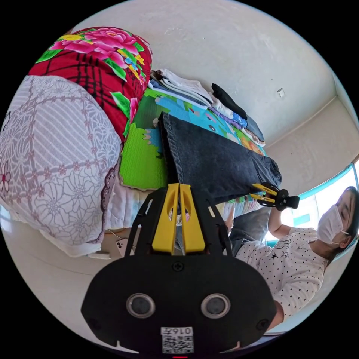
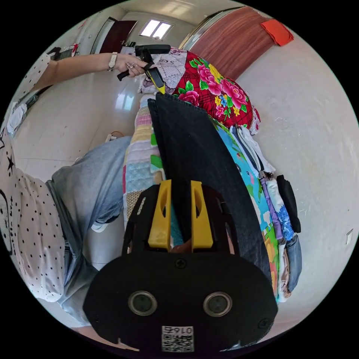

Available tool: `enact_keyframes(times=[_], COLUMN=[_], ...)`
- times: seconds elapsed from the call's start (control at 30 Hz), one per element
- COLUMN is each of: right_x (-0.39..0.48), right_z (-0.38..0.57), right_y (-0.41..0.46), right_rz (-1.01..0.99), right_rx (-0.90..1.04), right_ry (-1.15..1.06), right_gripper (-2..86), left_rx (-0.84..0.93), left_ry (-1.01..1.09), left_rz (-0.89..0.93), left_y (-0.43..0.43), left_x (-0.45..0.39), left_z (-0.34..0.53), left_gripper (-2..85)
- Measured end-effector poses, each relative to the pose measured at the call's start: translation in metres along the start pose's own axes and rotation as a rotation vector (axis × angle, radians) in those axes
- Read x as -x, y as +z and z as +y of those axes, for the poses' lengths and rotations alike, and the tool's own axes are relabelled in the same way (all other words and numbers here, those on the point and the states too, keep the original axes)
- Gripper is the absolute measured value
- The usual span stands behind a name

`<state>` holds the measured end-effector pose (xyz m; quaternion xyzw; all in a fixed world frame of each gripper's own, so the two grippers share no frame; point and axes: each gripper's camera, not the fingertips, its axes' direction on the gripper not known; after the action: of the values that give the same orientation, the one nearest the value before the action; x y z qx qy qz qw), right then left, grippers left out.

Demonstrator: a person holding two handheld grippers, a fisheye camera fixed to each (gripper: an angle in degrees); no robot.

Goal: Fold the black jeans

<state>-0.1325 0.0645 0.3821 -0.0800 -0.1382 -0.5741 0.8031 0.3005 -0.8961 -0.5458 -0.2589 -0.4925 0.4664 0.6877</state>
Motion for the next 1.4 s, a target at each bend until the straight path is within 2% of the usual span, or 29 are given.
enact_keyframes(times=[0.13,0.23,0.37,0.53,0.7,0.9,1.0,1.1,1.2,1.27,1.4], right_x=[0.012,0.01,0.017,0.021,0.013,0.013,0.013,0.002,-0.002,0.001,0.001], right_z=[-0.013,-0.02,-0.034,-0.048,-0.061,-0.064,-0.063,-0.065,-0.065,-0.064,-0.06], right_y=[-0.011,-0.03,-0.022,-0.029,-0.055,-0.053,-0.042,-0.061,-0.065,-0.041,-0.038], right_rz=[0.067,0.002,0.057,0.081,0.112,0.008,-0.011,0.013,0.0,-0.046,-0.028], right_rx=[0.016,-0.046,0.031,0.041,0.014,0.041,0.061,0.004,-0.001,0.072,0.061], right_ry=[-0.013,0.028,0.0,-0.013,0.011,0.0,0.002,0.033,0.027,0.019,0.04], right_gripper=[8.4,7.8,7.0,1.4,0.0,-0.2,-0.2,-0.2,-0.1,0.2,1.4], left_rx=[0.001,0.002,0.0,0.015,0.009,0.084,0.042,-0.019,0.029,0.069,0.0], left_ry=[-0.008,-0.01,-0.006,0.007,0.02,-0.024,-0.042,-0.005,-0.024,-0.049,-0.065], left_rz=[0.003,0.005,0.011,-0.003,-0.021,-0.03,0.022,0.038,0.025,0.024,0.021], left_y=[-0.003,-0.006,-0.013,-0.019,-0.033,-0.007,-0.015,-0.031,-0.015,0.001,-0.002], left_x=[0.001,0.001,-0.001,-0.007,-0.014,0.002,0.008,0.003,0.013,0.024,0.032], left_z=[0.007,0.013,0.02,0.028,0.041,0.066,0.074,0.086,0.095,0.101,0.12], left_gripper=[-1.0,-1.0,-1.0,-1.0,-1.0,-1.0,-1.0,-0.9,-0.8,-0.5,3.1])
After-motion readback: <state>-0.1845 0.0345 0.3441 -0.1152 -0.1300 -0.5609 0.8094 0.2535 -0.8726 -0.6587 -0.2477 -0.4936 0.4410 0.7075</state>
